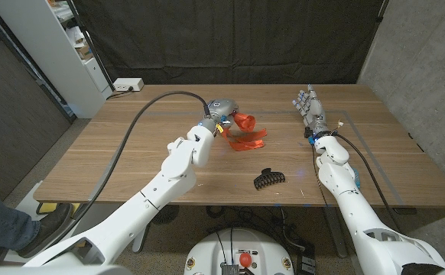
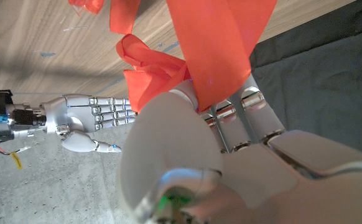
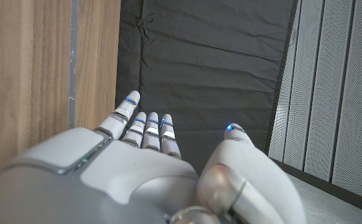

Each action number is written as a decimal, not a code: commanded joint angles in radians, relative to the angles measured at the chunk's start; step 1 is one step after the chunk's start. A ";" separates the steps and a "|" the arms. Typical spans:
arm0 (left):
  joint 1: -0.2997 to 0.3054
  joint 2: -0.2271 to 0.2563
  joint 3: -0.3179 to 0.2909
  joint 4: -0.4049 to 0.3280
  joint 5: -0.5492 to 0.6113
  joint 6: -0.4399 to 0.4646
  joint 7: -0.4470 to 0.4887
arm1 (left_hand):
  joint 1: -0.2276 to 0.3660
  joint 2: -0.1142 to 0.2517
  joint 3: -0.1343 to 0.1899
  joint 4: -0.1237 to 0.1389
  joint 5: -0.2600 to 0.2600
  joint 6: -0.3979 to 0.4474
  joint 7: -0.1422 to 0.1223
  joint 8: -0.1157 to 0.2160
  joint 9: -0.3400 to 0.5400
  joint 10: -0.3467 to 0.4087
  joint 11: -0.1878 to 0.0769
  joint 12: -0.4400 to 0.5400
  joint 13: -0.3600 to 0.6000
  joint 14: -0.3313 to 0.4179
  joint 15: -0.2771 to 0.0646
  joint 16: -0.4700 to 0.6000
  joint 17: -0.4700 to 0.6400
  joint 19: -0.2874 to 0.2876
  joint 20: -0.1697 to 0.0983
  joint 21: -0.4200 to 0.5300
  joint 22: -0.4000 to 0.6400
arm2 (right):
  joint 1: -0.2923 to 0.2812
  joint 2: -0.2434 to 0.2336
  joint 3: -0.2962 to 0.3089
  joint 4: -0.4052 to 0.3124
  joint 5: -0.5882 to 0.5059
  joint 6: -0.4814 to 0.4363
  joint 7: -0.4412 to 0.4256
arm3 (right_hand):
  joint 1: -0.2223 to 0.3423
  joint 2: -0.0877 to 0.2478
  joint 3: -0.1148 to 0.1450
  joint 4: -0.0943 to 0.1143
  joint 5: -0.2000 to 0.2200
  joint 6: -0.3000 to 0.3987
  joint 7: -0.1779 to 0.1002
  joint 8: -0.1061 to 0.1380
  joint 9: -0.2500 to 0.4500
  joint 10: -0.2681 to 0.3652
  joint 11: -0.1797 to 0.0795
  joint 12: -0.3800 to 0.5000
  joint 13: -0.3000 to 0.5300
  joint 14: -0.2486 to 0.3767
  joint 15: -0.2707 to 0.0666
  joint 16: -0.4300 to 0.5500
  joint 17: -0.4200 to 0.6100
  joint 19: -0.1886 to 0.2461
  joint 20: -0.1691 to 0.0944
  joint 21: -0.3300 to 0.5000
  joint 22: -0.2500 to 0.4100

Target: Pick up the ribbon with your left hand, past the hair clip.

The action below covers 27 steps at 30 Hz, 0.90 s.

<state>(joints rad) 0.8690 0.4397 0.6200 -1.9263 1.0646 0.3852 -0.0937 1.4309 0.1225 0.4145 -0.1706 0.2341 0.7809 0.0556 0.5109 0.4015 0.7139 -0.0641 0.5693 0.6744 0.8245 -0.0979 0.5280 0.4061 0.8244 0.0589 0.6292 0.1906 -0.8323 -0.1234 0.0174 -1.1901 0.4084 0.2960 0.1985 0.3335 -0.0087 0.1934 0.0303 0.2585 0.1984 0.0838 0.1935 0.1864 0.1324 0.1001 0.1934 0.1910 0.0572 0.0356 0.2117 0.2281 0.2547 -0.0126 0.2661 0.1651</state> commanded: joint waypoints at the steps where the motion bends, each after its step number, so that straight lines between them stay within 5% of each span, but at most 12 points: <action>1: -0.008 -0.006 -0.013 -0.038 0.016 0.015 -0.028 | 0.004 0.008 0.003 0.004 0.007 0.009 0.006 0.000 0.002 0.015 0.001 0.005 0.009 0.012 -0.029 -0.005 0.005 -0.007 -0.003 0.009 0.001 | 0.002 -0.002 -0.002 -0.006 -0.001 -0.003 -0.005 | 0.004 0.010 0.003 -0.001 0.007 0.009 -0.001 0.007 0.003 0.004 0.000 0.009 0.001 0.009 -0.004 0.007 0.000 0.008 -0.002 -0.002 0.006; 27: -0.027 -0.019 -0.033 -0.104 0.048 0.023 -0.075 | -0.001 0.009 0.005 0.003 0.009 0.022 0.005 0.005 0.006 0.027 0.006 0.001 0.047 0.027 -0.030 -0.011 0.015 -0.018 -0.006 0.035 -0.001 | -0.013 -0.011 0.004 -0.036 0.003 -0.011 -0.010 | 0.006 0.014 0.003 -0.004 0.006 0.012 0.000 0.007 0.003 0.007 -0.001 0.009 0.001 0.012 -0.005 0.007 -0.001 0.013 -0.003 -0.009 0.006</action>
<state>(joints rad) 0.8463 0.4269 0.5986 -1.9983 1.1034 0.4028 -0.1511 1.4307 0.1223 0.4145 -0.1706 0.2370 0.7937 0.0607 0.5109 0.4033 0.7288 -0.0576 0.5689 0.6921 0.8407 -0.1033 0.5202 0.4167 0.8118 0.0536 0.6554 0.1858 -0.8384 -0.1318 0.0193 -1.2154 0.4084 0.2882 0.1898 0.3388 -0.0035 0.1934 0.0304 0.2585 0.1983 0.0839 0.1935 0.1864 0.1322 0.1001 0.1934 0.1910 0.0628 0.0300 0.2117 0.2282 0.2601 -0.0181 0.2588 0.1651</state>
